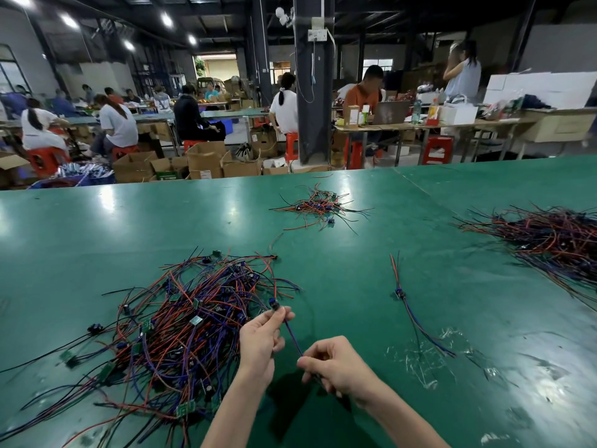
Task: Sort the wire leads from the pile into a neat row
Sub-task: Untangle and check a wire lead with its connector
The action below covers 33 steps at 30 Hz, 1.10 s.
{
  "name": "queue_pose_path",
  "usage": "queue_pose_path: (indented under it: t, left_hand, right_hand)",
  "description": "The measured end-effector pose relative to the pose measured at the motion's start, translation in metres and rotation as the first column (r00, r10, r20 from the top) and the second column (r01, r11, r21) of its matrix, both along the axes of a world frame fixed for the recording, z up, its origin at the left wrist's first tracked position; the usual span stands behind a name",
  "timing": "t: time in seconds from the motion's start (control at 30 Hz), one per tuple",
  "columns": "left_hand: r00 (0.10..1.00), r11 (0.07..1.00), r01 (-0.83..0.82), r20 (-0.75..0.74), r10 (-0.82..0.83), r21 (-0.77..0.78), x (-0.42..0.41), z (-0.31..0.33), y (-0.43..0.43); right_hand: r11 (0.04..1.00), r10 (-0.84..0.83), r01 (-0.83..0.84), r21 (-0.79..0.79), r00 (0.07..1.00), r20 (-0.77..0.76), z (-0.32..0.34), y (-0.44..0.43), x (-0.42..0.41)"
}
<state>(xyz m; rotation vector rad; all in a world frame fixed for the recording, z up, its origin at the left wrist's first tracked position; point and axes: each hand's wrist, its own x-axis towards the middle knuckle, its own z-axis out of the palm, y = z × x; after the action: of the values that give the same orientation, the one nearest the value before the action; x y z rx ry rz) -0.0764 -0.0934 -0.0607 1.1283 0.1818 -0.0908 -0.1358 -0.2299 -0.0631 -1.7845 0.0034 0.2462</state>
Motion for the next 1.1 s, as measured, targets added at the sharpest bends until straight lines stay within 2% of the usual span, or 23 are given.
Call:
queue_pose_path:
  t: [0.23, 0.53, 0.7, 0.83, 0.93, 1.0, 1.1]
  left_hand:
    - [0.996, 0.992, -0.086, -0.006, 0.085, -0.094, 0.008, 0.003, 0.018]
    - [0.996, 0.994, -0.092, 0.005, 0.093, -0.060, 0.005, 0.006, 0.014]
    - [0.997, 0.995, -0.076, 0.011, 0.076, -0.066, 0.004, 0.007, 0.013]
    - [0.998, 0.994, -0.057, -0.003, 0.057, -0.094, 0.003, 0.008, 0.013]
    - [0.998, 0.994, -0.058, -0.005, 0.057, -0.090, 0.003, 0.005, 0.012]
    - [0.999, 0.996, -0.051, 0.001, 0.052, -0.073, 0.002, 0.004, 0.009]
    - [0.999, 0.998, -0.042, -0.003, 0.042, -0.056, 0.001, 0.003, 0.005]
  right_hand:
    - [0.992, 0.088, -0.087, -0.088, 0.996, 0.014, 0.000, 0.008, -0.004]
    - [0.998, 0.055, -0.058, 0.002, 0.947, 0.315, 0.001, 0.007, -0.004]
    - [0.985, 0.144, -0.103, -0.137, 0.933, 0.329, 0.005, -0.001, -0.002]
    - [0.967, 0.171, -0.111, -0.228, 0.949, 0.265, 0.010, -0.006, -0.003]
    - [0.942, 0.177, -0.148, -0.302, 0.982, 0.068, 0.012, -0.006, -0.001]
    - [0.940, 0.183, -0.193, -0.282, 0.981, -0.059, 0.015, -0.009, 0.001]
    - [0.959, 0.204, -0.226, -0.171, 0.969, -0.137, 0.018, -0.016, 0.000]
